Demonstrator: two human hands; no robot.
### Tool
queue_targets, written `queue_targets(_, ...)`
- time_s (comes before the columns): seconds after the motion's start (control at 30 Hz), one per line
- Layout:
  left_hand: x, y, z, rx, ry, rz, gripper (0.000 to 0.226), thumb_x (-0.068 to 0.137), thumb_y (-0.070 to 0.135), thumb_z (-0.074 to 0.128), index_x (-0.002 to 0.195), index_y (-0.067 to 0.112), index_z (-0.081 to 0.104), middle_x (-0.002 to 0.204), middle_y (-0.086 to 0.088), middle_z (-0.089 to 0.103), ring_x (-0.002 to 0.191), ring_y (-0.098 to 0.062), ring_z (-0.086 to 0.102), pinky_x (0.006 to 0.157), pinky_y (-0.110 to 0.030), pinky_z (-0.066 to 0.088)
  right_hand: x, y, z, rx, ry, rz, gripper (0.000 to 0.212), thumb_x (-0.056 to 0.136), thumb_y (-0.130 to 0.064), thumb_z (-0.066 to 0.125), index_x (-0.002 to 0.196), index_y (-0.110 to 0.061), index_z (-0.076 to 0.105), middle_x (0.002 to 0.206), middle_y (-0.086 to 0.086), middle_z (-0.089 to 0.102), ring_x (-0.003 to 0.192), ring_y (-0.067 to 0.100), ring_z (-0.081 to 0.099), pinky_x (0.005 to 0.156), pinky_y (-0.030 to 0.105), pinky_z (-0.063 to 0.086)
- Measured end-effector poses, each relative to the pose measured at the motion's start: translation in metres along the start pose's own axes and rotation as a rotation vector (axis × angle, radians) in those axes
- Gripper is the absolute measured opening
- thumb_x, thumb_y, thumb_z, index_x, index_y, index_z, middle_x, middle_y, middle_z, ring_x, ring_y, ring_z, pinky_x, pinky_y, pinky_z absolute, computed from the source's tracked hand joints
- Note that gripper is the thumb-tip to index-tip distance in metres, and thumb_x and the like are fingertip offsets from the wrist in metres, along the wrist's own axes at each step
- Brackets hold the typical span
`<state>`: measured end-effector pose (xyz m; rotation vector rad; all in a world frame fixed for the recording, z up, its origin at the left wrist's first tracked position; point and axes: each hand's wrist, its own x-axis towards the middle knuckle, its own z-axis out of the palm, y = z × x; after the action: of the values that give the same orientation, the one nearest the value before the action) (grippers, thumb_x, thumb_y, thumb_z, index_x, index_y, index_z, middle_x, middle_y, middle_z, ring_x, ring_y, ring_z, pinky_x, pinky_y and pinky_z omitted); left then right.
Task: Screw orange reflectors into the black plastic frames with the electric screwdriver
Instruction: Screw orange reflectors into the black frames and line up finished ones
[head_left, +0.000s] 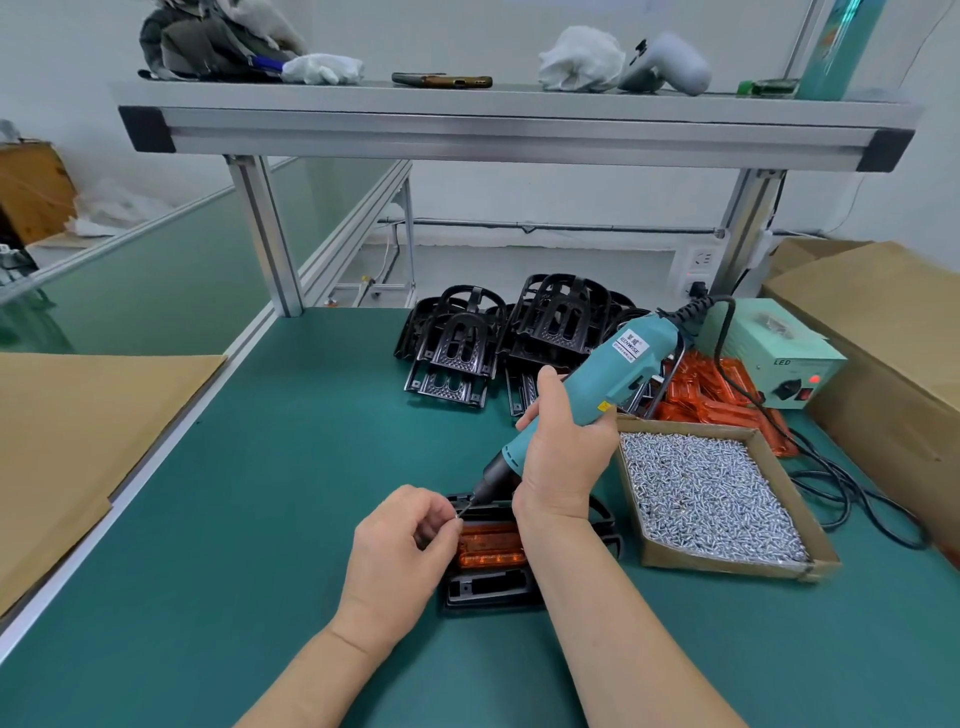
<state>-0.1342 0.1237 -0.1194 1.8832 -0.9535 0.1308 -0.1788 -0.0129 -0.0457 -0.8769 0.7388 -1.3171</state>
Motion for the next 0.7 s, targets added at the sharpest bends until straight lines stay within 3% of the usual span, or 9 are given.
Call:
queue_targets(0.17, -0.0015, -0.0007, -0.0005, 0.071, 0.055, 0.067, 0.026, 0.074, 0.005, 0.078, 0.071, 0.023, 0.06, 0.069, 0.016, 0.055, 0.067, -0.002, 0.052, 0.065, -0.01, 0.04, -0.0033, -0.0012, 0.0048, 0.007, 0.04, 0.006, 0.02, 0.086, -0.018, 0.072, 0.082, -0.02, 0.053, 0.056, -0.002, 0.055, 0.045, 0.011, 0.05, 0.048, 0.019, 0.045)
queue_targets(0.3, -0.0014, -0.0017, 0.0009, 0.095, 0.049, 0.074, 0.033, 0.072, -0.002, 0.082, 0.071, 0.022, 0.06, 0.069, 0.016, 0.054, 0.068, -0.002, 0.052, 0.065, -0.01, 0.04, -0.0023, -0.0007, 0.0055, 0.004, 0.04, 0.015, 0.019, 0.087, -0.018, 0.072, 0.082, -0.021, 0.053, 0.055, -0.002, 0.054, 0.045, 0.011, 0.05, 0.048, 0.02, 0.045)
queue_targets(0.7, 0.0001, -0.0033, 0.0031, 0.023, 0.04, 0.067, 0.027, 0.074, 0.004, 0.081, 0.081, 0.023, 0.063, 0.077, 0.015, 0.059, 0.075, -0.004, 0.057, 0.07, -0.008, 0.042, 0.0062, 0.0011, 0.0033, 0.014, 0.021, 0.008, 0.019, 0.087, -0.015, 0.071, 0.083, -0.017, 0.053, 0.054, -0.001, 0.054, 0.043, 0.01, 0.049, 0.048, 0.02, 0.046)
